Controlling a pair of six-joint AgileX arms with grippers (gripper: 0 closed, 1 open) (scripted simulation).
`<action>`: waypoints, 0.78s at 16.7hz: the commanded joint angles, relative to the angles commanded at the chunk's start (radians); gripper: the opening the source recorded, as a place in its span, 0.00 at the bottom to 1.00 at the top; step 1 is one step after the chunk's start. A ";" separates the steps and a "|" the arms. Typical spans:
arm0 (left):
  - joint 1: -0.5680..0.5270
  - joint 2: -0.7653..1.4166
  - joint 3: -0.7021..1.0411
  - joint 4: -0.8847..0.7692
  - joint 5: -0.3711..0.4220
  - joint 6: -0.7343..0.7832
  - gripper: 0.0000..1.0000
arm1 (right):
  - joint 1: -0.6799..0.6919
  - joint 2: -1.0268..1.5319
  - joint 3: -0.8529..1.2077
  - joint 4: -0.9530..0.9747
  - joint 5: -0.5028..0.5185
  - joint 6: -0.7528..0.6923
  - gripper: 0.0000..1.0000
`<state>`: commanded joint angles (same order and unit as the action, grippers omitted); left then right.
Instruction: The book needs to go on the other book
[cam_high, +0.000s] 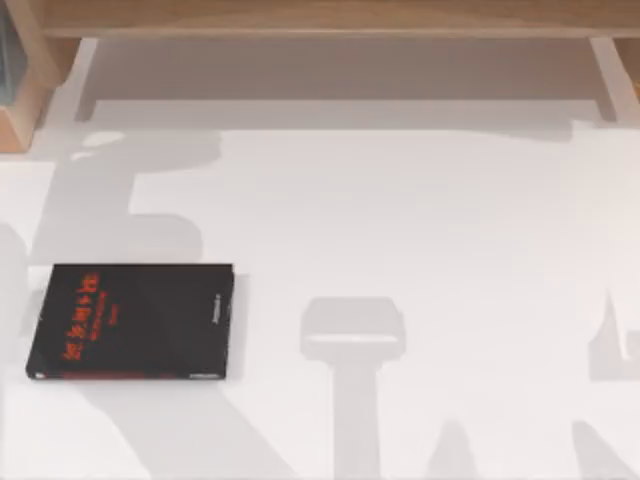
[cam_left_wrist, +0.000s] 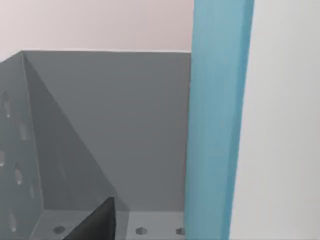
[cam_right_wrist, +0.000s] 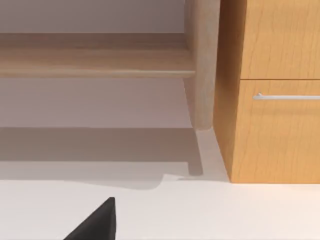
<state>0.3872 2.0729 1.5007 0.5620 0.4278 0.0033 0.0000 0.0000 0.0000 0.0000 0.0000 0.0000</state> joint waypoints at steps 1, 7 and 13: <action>-0.004 0.016 0.025 -0.008 -0.004 0.000 1.00 | 0.000 0.000 0.000 0.000 0.000 0.000 1.00; -0.012 0.049 0.075 -0.026 -0.011 0.000 1.00 | 0.000 0.000 0.000 0.000 0.000 0.000 1.00; -0.012 0.049 0.075 -0.026 -0.011 0.000 0.55 | 0.000 0.000 0.000 0.000 0.000 0.000 1.00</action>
<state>0.3750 2.1219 1.5758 0.5362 0.4164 0.0028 0.0000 0.0000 0.0000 0.0000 0.0000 0.0000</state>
